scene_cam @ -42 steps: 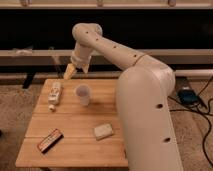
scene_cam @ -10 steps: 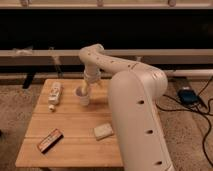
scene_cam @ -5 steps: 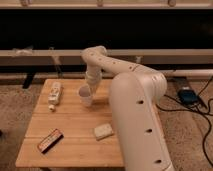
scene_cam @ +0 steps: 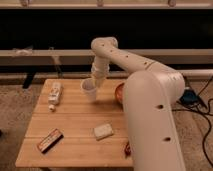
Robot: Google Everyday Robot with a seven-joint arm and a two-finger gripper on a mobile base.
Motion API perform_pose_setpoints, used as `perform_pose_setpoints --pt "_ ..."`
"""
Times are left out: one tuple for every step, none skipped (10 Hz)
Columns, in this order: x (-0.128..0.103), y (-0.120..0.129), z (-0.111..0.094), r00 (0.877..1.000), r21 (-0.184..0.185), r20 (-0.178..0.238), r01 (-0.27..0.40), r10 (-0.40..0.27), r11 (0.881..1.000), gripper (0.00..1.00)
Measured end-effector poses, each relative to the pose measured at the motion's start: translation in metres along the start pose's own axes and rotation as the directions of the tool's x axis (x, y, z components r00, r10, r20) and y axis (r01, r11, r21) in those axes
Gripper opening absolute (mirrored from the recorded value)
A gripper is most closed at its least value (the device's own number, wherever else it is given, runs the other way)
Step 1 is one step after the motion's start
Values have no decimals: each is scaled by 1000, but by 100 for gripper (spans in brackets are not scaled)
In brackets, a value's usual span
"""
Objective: Place the ceramic cup in the ceramic bowl
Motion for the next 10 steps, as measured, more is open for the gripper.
perform_pose_setpoints --pt "10 -11 -16 1000 2 6 -13 13 1000 0" --pt "22 -27 -30 1000 6 12 -29 29 1000 0" --pt "35 -44 -43 999 10 18 -46 46 999 0" --pt "48 -62 -55 997 16 25 -68 67 998 0" --pt "61 -81 -64 995 20 34 -95 94 995 0" --pt "71 -96 -70 992 25 40 -119 118 993 0" --pt "84 -125 -80 983 33 72 -171 168 985 0" --pt "89 -140 -83 977 38 92 -198 194 979 0" --pt "93 -157 -88 967 47 114 -234 228 971 0" --pt "97 -170 -89 960 53 125 -259 250 965 2"
